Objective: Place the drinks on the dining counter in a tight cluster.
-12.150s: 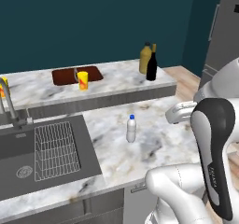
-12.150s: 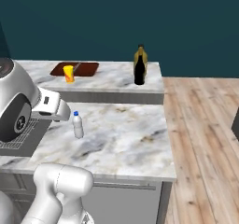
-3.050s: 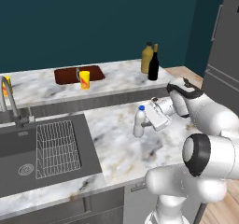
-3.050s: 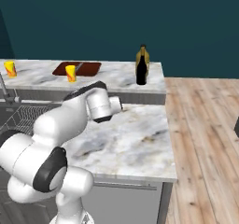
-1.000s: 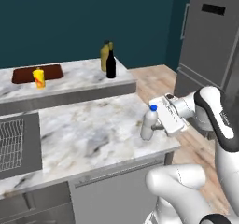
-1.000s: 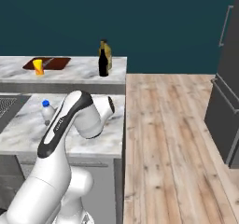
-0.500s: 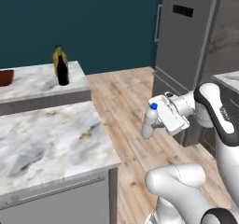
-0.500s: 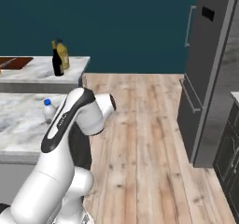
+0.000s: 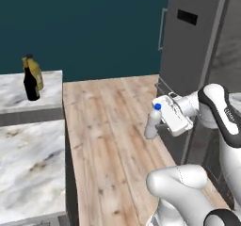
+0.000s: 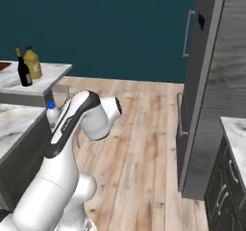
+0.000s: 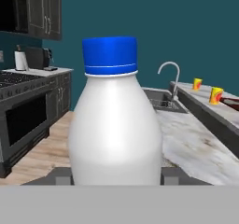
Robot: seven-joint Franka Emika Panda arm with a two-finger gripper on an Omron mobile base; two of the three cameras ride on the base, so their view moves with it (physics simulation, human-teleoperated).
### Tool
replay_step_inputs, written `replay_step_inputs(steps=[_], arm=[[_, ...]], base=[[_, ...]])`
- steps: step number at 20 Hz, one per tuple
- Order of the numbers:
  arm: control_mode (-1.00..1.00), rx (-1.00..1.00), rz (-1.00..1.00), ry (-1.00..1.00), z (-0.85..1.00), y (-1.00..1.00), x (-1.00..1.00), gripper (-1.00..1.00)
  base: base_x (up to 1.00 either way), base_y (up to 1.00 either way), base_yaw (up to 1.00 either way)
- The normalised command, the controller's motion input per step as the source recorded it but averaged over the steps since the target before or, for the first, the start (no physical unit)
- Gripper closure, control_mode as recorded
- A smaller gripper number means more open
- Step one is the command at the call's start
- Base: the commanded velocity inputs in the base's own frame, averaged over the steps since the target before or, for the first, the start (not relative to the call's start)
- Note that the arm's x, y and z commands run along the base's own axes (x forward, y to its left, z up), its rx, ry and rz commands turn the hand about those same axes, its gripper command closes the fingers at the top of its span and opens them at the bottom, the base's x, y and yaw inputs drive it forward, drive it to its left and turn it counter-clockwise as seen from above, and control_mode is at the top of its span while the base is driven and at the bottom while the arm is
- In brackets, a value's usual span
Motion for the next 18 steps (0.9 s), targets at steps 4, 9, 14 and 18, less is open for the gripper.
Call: replay_step_inputs(steps=[4, 9, 14, 18], arm=[[1.00, 0.00, 0.00, 0.00, 0.00, 0.00, 0.00, 1.00], [1.00, 0.00, 0.00, 0.00, 0.00, 0.00, 0.00, 1.00], [1.00, 0.00, 0.00, 0.00, 0.00, 0.00, 0.00, 1.00], [1.00, 0.00, 0.00, 0.00, 0.00, 0.00, 0.00, 1.00]], base=[[1.00, -0.51, 0.47], [1.00, -0.40, 0.43], [1.00, -0.49, 0.36], [0.98, -0.71, 0.37]])
